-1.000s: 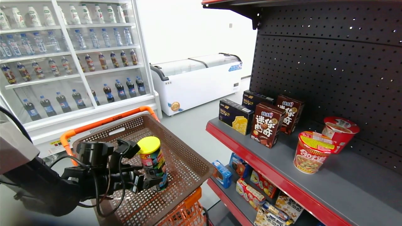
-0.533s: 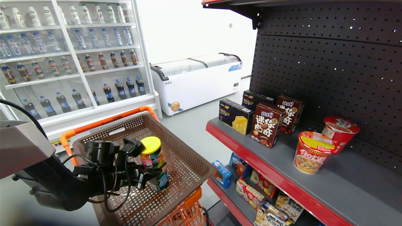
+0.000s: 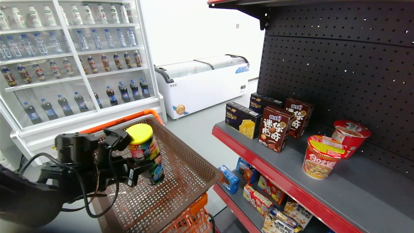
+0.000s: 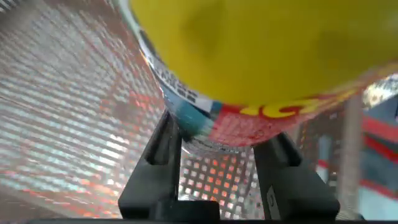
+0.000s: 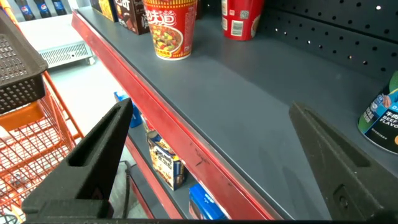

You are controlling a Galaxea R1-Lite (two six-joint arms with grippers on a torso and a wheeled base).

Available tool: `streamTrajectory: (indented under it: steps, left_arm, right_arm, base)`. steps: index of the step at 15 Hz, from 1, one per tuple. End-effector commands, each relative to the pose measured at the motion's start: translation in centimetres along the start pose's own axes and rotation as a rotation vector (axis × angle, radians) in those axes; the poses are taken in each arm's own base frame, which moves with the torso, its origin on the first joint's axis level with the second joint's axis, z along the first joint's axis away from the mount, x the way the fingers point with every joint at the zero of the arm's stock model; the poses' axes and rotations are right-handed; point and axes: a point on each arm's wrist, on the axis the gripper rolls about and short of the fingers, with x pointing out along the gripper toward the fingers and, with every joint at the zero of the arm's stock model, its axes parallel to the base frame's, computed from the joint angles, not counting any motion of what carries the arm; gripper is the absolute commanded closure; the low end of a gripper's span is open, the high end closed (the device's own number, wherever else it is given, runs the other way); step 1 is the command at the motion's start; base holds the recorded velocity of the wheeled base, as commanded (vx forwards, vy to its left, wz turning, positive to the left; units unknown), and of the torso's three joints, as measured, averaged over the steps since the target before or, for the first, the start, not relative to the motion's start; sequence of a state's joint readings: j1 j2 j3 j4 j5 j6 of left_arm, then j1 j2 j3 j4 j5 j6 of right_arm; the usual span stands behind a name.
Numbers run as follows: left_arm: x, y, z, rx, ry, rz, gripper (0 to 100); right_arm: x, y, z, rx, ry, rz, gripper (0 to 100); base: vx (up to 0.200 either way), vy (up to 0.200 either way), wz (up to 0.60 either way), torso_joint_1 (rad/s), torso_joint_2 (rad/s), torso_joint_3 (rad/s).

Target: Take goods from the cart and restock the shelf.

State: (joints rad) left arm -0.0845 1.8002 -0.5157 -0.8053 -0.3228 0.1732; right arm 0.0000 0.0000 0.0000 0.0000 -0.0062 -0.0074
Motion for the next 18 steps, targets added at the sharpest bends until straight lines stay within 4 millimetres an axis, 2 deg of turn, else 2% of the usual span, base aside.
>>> streamTrajectory:
  steps: [1,3,4,8,10,13,18]
  left_arm:
    - [-8.7,-2.5,2.8,0.085,-0.228,0.053,100]
    - [-12.0,-3.5,2.7,0.09,-0.273,0.112,100]
    - [-14.6,-4.2,2.1,0.087,-0.298,0.187,100]
    - [-19.5,-6.3,-0.9,0.002,-0.395,0.228,100]
    - [-21.8,-7.4,-3.1,-0.03,-0.448,0.274,100]
    - [-23.8,-8.5,-5.2,-0.043,-0.458,0.265,100]
    - [-24.8,-8.8,-5.8,-0.043,-0.488,0.302,100]
  right_arm:
    - [0.0,0.0,0.0,0.0,0.0,0.0,0]
    - [0.0,0.0,0.0,0.0,0.0,0.0,0]
    - [0.0,0.0,0.0,0.0,0.0,0.0,0]
    - [0.0,0.0,0.0,0.0,0.0,0.0,0]
    - [0.0,0.0,0.0,0.0,0.0,0.0,0]
    - [0.0,0.0,0.0,0.0,0.0,0.0,0]
    - [0.0,0.0,0.0,0.001,0.0,0.002,0]
  base:
    - [0.0,0.0,0.0,0.0,0.0,0.0]
    - [0.0,0.0,0.0,0.0,0.0,0.0]
    - [0.0,0.0,0.0,0.0,0.0,0.0]
    - [0.0,0.0,0.0,0.0,0.0,0.0]
    - [0.0,0.0,0.0,0.0,0.0,0.0]
    - [0.0,0.0,0.0,0.0,0.0,0.0]
    - [0.0,0.0,0.0,0.0,0.0,0.0]
